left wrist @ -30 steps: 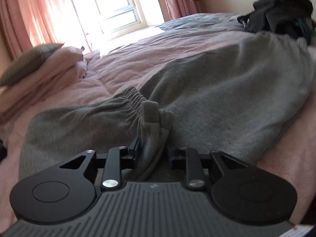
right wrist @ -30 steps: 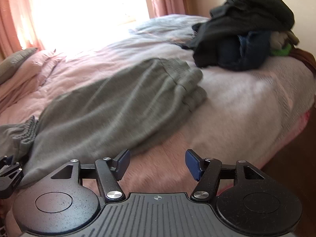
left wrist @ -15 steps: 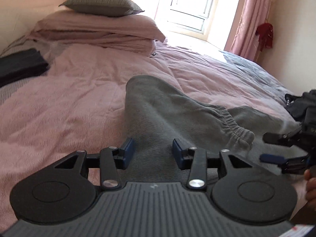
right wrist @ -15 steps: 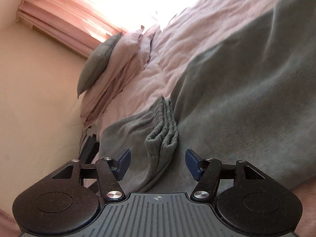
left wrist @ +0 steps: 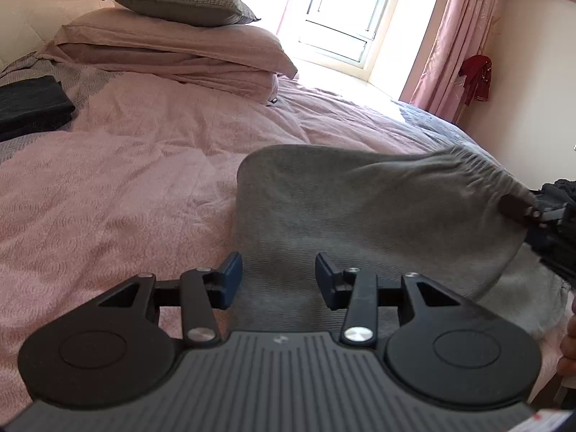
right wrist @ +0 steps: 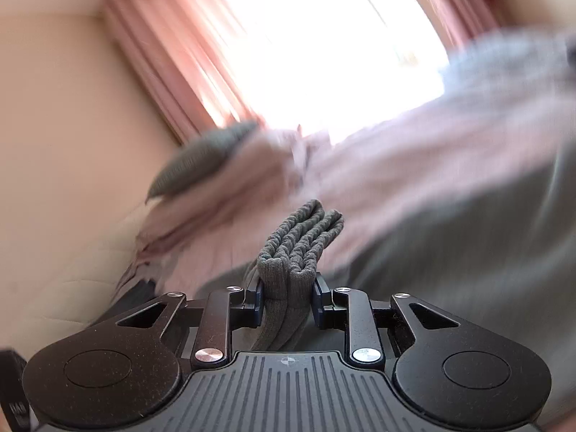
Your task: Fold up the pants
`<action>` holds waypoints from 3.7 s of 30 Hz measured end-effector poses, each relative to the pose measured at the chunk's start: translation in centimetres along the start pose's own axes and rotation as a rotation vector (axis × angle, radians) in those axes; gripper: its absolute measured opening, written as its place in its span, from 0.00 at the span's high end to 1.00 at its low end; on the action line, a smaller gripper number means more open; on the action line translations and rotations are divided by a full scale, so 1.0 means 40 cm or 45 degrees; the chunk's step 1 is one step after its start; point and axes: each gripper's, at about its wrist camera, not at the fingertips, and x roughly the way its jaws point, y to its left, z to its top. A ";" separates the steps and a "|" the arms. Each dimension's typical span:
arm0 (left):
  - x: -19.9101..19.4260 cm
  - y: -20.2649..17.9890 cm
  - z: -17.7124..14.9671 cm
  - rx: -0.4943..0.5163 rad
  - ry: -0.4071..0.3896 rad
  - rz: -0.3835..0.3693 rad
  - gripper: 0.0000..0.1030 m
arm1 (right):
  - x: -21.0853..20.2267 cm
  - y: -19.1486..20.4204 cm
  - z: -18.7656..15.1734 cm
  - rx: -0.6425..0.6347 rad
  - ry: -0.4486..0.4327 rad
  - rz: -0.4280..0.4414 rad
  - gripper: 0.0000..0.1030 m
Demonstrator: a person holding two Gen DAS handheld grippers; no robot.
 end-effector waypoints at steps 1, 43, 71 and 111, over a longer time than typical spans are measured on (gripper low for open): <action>0.002 -0.007 0.002 0.014 0.000 -0.019 0.62 | -0.029 0.007 0.001 -0.052 -0.049 -0.034 0.79; 0.382 -0.107 0.102 0.307 0.221 0.157 0.60 | 0.246 -0.125 -0.074 -0.479 0.304 -0.518 0.89; -0.032 -0.171 -0.058 0.233 0.239 0.261 0.58 | -0.109 -0.029 -0.132 -0.461 0.383 -0.463 0.57; -0.053 -0.170 -0.007 -0.162 -0.116 0.122 0.82 | -0.474 -0.447 0.007 0.045 0.167 -0.913 0.56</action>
